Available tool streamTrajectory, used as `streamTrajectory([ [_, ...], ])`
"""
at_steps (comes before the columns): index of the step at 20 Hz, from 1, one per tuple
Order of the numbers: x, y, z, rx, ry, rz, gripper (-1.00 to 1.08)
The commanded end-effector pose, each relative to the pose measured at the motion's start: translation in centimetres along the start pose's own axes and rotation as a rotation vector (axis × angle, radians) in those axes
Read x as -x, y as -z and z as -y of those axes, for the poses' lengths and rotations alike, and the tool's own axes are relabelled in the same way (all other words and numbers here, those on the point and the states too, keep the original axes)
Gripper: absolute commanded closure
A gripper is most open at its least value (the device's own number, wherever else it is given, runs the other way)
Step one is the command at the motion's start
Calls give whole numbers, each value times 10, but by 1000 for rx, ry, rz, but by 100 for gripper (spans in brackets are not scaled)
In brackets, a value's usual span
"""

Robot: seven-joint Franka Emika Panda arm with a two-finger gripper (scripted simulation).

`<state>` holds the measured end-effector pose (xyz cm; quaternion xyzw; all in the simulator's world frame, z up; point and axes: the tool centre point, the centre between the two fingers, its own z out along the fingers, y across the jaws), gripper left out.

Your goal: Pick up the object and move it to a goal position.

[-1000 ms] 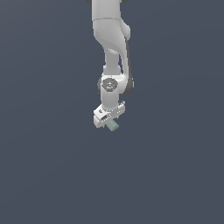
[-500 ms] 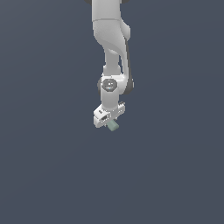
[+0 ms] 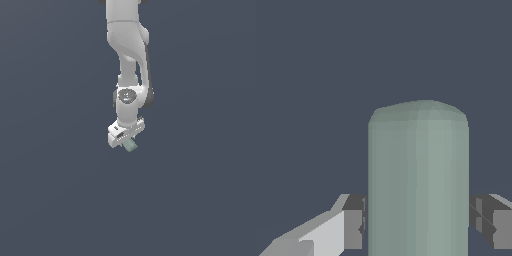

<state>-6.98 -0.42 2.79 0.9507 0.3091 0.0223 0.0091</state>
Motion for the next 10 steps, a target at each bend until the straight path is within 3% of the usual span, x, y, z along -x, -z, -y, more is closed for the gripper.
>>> streamTrajectory([
  [1, -14, 7, -3, 25, -4, -31, 108],
  [10, -90, 57, -20, 168, -32, -205, 108],
])
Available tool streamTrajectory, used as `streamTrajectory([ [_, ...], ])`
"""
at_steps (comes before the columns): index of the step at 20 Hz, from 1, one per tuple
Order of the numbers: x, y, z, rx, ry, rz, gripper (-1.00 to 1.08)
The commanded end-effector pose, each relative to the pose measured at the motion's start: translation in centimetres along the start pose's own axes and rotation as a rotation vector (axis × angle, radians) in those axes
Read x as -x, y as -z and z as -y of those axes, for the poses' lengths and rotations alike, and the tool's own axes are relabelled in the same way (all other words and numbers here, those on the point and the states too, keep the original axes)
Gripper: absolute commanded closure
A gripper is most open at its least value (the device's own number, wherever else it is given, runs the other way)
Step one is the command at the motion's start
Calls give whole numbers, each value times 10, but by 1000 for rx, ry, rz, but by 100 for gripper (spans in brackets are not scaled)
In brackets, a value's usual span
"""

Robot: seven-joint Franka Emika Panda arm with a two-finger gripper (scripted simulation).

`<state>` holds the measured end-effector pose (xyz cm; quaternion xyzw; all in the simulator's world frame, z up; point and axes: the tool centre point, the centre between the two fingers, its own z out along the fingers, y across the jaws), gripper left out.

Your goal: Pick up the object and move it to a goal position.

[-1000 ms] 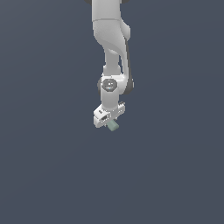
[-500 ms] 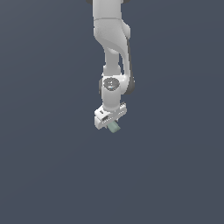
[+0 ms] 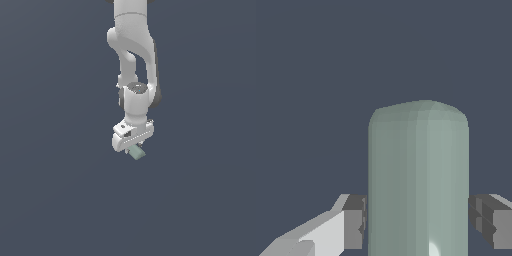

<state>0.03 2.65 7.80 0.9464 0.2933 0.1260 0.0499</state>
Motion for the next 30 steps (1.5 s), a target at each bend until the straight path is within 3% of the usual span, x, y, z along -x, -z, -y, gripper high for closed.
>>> streamTrajectory([
  [1, -25, 13, -6, 43, -8, -54, 108],
  [13, -116, 82, -27, 229, -43, -272, 108],
  [30, -187, 169, -37, 413, -77, -478, 108],
])
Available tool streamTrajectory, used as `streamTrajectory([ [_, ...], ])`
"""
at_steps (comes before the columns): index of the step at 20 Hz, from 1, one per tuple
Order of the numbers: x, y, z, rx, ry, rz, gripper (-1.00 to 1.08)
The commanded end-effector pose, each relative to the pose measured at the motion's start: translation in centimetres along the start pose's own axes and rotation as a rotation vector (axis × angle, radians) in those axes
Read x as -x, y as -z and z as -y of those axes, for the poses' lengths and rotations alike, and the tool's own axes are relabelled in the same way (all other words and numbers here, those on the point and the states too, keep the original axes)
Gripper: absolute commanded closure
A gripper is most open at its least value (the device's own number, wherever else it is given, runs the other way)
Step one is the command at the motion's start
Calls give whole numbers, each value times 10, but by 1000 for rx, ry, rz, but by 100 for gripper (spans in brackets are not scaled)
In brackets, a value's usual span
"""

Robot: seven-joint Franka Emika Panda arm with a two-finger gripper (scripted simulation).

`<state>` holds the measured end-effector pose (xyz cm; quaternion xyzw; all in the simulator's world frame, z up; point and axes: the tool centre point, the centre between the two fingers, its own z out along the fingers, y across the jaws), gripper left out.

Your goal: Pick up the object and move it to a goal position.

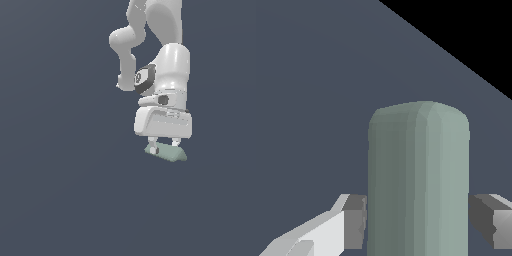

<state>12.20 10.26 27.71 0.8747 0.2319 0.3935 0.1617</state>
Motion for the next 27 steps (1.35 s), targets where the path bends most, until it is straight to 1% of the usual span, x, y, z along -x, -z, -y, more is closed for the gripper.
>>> streamTrajectory([
  [1, -14, 7, -4, 26, -5, -29, 108],
  [9, -54, 32, -16, 109, -19, -118, 108],
  [15, -78, 49, -22, 161, -28, -172, 108],
  [21, -91, 60, -26, 196, -34, -205, 108],
  [27, -95, 63, -27, 208, -37, -214, 108],
])
